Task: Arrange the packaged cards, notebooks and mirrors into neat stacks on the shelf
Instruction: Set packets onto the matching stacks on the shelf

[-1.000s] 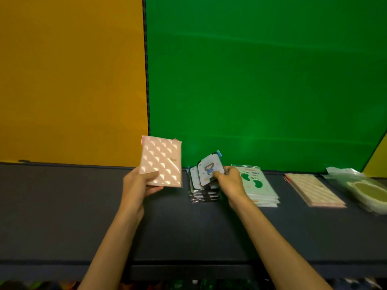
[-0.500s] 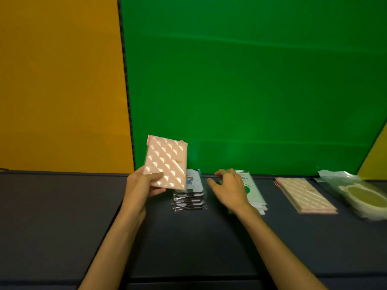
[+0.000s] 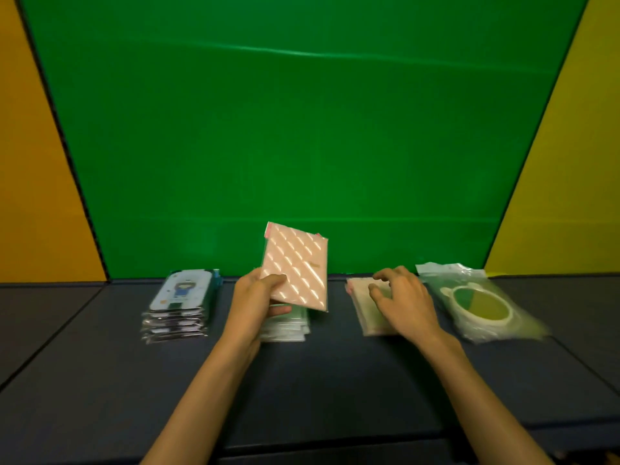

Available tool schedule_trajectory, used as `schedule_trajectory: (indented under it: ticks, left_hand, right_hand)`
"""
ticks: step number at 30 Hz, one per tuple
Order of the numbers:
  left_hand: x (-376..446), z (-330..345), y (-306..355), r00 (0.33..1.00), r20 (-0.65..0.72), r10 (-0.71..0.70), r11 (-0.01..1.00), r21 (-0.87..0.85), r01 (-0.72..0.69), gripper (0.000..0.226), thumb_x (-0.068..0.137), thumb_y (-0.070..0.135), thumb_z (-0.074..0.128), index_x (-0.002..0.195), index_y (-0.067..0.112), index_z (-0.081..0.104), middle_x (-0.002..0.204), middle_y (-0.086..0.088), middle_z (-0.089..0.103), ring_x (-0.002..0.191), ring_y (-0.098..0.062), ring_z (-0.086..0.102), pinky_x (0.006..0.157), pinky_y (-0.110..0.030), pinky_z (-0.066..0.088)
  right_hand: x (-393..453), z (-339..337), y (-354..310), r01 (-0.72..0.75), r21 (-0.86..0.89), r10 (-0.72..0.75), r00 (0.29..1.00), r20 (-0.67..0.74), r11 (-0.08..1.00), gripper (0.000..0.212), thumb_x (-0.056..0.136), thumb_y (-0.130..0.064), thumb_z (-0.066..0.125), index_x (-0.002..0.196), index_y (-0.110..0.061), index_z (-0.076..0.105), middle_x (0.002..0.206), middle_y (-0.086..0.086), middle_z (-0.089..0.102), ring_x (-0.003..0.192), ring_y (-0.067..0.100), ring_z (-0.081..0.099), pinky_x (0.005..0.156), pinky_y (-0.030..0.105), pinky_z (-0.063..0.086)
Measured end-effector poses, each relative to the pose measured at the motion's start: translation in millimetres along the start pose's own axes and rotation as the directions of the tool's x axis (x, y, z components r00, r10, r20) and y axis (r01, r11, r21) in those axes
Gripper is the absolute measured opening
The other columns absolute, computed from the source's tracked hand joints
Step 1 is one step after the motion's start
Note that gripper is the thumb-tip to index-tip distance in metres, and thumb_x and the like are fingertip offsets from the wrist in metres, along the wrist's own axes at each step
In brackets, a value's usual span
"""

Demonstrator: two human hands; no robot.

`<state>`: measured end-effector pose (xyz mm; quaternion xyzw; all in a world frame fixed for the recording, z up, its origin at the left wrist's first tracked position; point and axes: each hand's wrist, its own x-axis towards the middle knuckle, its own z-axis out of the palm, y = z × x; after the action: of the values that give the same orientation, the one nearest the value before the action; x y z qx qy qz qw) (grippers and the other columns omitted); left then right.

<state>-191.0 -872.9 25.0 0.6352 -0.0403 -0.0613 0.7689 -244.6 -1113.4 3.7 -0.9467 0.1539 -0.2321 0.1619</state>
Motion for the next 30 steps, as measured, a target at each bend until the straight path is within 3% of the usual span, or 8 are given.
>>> schedule_trajectory:
  ticks: [4,7,12,16,18,20,22,30]
  left_hand:
    - [-12.0,72.4,-18.9,1.0,-0.008,-0.026,0.998,0.049,0.026,0.009,0.094,0.008,0.057,0.097,0.014,0.063,0.091,-0.005,0.07,0.081,-0.016,0.066,0.054,-0.021,0.056]
    - [-18.0,117.2,-35.9,0.999,-0.003,-0.042,0.994,0.098,0.042,0.009,0.093,0.008,0.057,0.093,0.015,0.063,0.091,-0.005,0.072,0.082,-0.016,0.065,0.065,-0.026,0.053]
    - [-12.6,158.7,-65.1,0.99,-0.032,-0.141,0.977,0.159,0.144,0.025,0.085,0.014,0.061,0.107,0.004,0.069,0.096,-0.011,0.077,0.09,-0.027,0.072,0.088,-0.045,0.056]
    - [-10.6,171.9,-79.1,0.991,-0.079,-0.104,0.929,0.349,0.125,0.027,0.077,0.029,0.061,0.099,0.014,0.067,0.1,-0.007,0.075,0.091,-0.024,0.071,0.09,-0.046,0.056]
    - [-10.8,174.6,-79.7,0.992,-0.118,-0.032,0.802,0.59,0.096,0.029,0.085,0.037,0.062,0.102,0.013,0.061,0.102,-0.004,0.069,0.094,-0.025,0.065,0.083,-0.038,0.052]
    - [-8.3,174.3,-82.3,0.988,-0.134,0.077,0.569,0.819,0.066,0.038,0.088,0.045,0.062,0.104,0.01,0.058,0.104,-0.007,0.063,0.098,-0.029,0.06,0.075,-0.035,0.044]
    - [-8.6,174.3,-85.9,0.983,-0.11,0.15,0.427,0.904,0.036,0.047,0.087,0.051,0.062,0.11,0.01,0.06,0.112,-0.01,0.06,0.107,-0.031,0.055,0.076,-0.036,0.042]
    - [-17.9,176.2,-91.5,0.96,-0.098,0.263,0.241,0.97,0.033,0.057,0.089,0.058,0.054,0.125,0.014,0.059,0.121,-0.008,0.053,0.119,-0.028,0.046,0.089,-0.04,0.045]
  right_hand:
    - [5.5,-26.5,61.9,0.019,0.018,-0.019,1.0,0.008,1.0,0.029,0.093,-0.035,0.057,0.116,-0.02,0.066,0.115,0.006,0.06,0.107,0.026,0.058,0.087,0.039,0.048]
    - [11.9,-42.5,98.6,0.033,0.026,-0.033,0.999,0.02,0.999,0.028,0.093,-0.033,0.058,0.116,-0.019,0.066,0.118,0.006,0.06,0.108,0.027,0.057,0.085,0.037,0.046]
    - [21.1,-53.5,132.1,0.078,0.071,-0.082,0.995,0.061,0.994,0.028,0.092,-0.029,0.057,0.117,-0.021,0.066,0.121,0.006,0.061,0.112,0.025,0.056,0.089,0.037,0.046]
    - [23.8,-54.3,142.4,0.125,0.109,-0.132,0.989,0.062,0.986,0.027,0.093,-0.028,0.056,0.118,-0.021,0.065,0.121,0.004,0.06,0.111,0.022,0.055,0.089,0.035,0.045]
    - [24.7,-53.2,144.2,0.137,0.12,-0.146,0.987,0.065,0.983,0.028,0.093,-0.028,0.056,0.118,-0.021,0.065,0.121,0.004,0.06,0.111,0.022,0.055,0.088,0.035,0.044]
    - [25.2,-51.8,144.8,0.145,0.131,-0.155,0.985,0.074,0.981,0.027,0.093,-0.029,0.056,0.118,-0.021,0.065,0.12,0.004,0.059,0.11,0.022,0.055,0.087,0.034,0.044]
    - [25.4,-50.5,144.4,0.152,0.137,-0.165,0.983,0.086,0.979,0.027,0.094,-0.029,0.055,0.118,-0.021,0.065,0.12,0.004,0.059,0.11,0.022,0.055,0.086,0.033,0.044]
    - [25.8,-45.0,139.3,0.181,0.167,-0.2,0.974,0.107,0.969,0.028,0.094,-0.03,0.055,0.119,-0.023,0.064,0.12,0.002,0.058,0.111,0.022,0.055,0.089,0.036,0.046]
